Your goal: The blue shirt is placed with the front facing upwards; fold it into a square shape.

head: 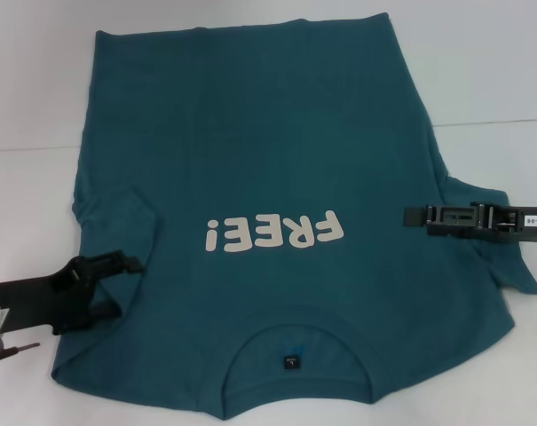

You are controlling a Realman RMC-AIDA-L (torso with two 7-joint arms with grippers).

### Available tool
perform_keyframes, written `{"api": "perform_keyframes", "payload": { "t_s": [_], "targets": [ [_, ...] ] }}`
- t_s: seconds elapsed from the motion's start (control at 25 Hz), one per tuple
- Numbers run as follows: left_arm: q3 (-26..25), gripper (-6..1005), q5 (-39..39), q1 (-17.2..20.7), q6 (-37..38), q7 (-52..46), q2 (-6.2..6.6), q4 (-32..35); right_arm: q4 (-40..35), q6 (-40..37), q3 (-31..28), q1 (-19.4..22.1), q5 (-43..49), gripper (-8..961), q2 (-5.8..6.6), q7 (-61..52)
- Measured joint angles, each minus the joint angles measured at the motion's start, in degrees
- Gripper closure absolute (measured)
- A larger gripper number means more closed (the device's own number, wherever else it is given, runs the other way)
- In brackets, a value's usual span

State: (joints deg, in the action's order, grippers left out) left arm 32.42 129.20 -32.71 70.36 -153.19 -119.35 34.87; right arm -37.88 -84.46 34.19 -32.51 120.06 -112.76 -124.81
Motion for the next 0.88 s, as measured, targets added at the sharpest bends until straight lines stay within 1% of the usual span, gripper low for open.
{"api": "perform_keyframes", "payload": {
  "t_s": [0.72,0.88],
  "targets": [
    [0.10,123,-0.48,-4.53,-6.75,0.19,0.44,-4.11,0.00,-0.16,-0.51,0.26,-0.10,86,0.17,0.00],
    [-0.01,122,-2.74,-4.85,-4.67,2.98,0.04,-3.84,0.00,-0.30,-0.67,0.27,-0.10,86,0.18,0.00]
  ]
}}
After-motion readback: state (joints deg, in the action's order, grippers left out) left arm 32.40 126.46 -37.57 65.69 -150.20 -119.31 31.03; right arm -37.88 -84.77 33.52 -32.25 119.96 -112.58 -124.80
